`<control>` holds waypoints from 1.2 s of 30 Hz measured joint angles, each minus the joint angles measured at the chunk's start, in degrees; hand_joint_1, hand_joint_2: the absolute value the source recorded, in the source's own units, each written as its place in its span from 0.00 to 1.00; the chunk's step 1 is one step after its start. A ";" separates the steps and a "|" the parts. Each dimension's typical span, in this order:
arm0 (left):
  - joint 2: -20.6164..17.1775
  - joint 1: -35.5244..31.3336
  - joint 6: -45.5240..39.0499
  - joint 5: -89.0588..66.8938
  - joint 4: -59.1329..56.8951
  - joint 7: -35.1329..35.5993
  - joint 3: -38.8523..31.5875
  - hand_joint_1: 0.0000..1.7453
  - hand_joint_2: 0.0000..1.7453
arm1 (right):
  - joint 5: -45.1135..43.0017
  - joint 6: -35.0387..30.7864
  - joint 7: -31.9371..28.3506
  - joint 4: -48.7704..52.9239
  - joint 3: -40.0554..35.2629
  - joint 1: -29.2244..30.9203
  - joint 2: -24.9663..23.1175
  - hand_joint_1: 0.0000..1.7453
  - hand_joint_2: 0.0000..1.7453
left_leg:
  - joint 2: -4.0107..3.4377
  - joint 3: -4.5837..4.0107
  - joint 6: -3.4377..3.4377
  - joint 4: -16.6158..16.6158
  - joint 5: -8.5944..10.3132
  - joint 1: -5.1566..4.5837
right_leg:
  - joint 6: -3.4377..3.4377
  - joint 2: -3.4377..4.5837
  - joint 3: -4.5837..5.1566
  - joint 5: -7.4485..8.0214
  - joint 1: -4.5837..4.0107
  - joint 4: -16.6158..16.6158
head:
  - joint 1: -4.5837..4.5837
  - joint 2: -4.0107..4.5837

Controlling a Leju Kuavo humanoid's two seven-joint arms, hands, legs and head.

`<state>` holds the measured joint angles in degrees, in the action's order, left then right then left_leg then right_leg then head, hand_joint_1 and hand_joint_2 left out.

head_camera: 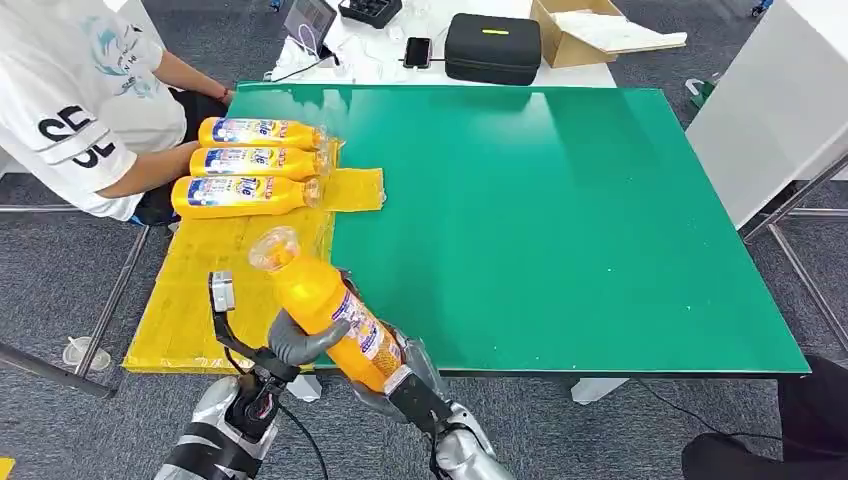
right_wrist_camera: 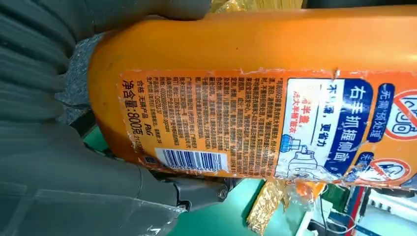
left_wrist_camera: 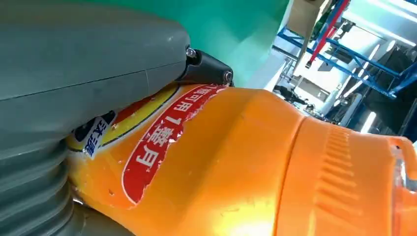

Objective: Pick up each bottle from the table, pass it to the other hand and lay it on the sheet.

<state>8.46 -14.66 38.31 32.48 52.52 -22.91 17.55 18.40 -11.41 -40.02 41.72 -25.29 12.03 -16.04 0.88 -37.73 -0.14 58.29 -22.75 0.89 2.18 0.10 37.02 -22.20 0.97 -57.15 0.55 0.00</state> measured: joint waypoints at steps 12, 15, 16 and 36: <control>-0.09 -0.09 -3.78 1.68 0.57 1.16 -3.26 1.00 1.00 | -2.16 1.31 -0.02 3.22 2.78 -0.56 -0.44 0.00 0.00 | -0.01 0.01 0.00 0.00 0.00 0.00 | 0.00 0.00 0.01 0.00 0.00 0.00 | 0.00 0.00; -0.13 -0.09 -5.42 1.68 0.66 0.92 -5.37 1.00 1.00 | -2.91 1.64 -0.04 7.26 3.59 -1.71 -0.33 0.00 0.00 | 0.00 0.01 0.00 0.00 0.00 0.00 | 0.00 0.00 0.01 0.00 0.00 0.00 | 0.00 0.00; -0.15 -0.11 -5.93 1.66 0.74 0.79 -6.06 1.00 1.00 | -3.30 2.03 -0.04 8.95 3.91 -2.16 -0.22 0.00 0.00 | 0.00 0.00 0.00 0.00 0.00 0.00 | 0.00 0.00 0.01 0.00 0.00 0.00 | 0.00 0.00; -2.73 -7.28 -59.94 -58.09 5.75 -16.77 -16.06 1.00 1.00 | -14.14 0.66 -0.17 40.58 5.49 -10.57 1.66 0.00 0.00 | 0.01 -0.01 -0.02 0.00 0.03 0.03 | -0.01 0.00 0.03 0.02 -0.02 -0.01 | 0.00 0.00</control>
<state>5.73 -21.94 -21.62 -25.61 58.27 -39.67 1.49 4.26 -10.75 -40.19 82.30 -19.80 1.46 -14.38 0.89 -37.74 -0.16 58.29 -22.72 0.93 2.17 0.09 37.05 -22.18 0.96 -57.16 0.55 0.00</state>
